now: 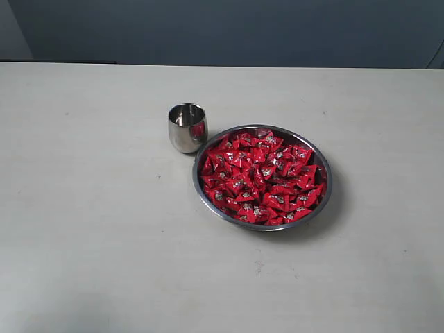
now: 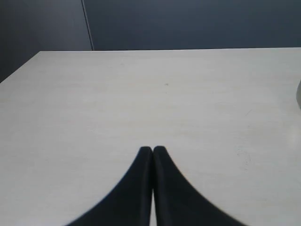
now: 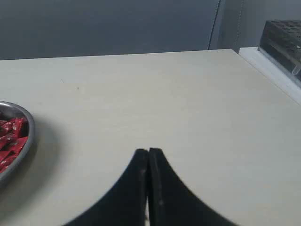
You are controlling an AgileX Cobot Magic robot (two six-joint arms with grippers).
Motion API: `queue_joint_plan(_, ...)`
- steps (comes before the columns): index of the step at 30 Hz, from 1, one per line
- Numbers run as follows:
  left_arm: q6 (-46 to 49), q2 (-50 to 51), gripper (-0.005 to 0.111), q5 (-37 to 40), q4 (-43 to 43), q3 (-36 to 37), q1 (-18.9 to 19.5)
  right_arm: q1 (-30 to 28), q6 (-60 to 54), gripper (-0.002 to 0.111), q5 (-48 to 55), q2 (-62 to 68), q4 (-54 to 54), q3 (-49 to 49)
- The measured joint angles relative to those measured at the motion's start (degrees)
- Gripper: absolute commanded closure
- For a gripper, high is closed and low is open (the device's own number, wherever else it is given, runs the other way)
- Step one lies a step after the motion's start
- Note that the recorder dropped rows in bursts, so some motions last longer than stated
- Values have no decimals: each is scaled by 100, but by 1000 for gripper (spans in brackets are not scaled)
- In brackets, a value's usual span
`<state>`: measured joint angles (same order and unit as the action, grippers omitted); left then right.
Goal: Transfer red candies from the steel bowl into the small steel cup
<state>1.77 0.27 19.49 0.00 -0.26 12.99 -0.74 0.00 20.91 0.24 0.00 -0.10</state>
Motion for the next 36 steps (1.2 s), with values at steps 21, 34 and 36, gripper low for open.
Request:
queue_joint_plan(21,0,0,106,0,0,0,0,0,0,109,-1042,0,555,0)
queue_joint_plan(34,0,0,106,0,0,0,0,0,0,109,-2263,0,1354,0)
queue_joint_plan(36,0,0,106,0,0,0,0,0,0,109,-2535,0,1735,0)
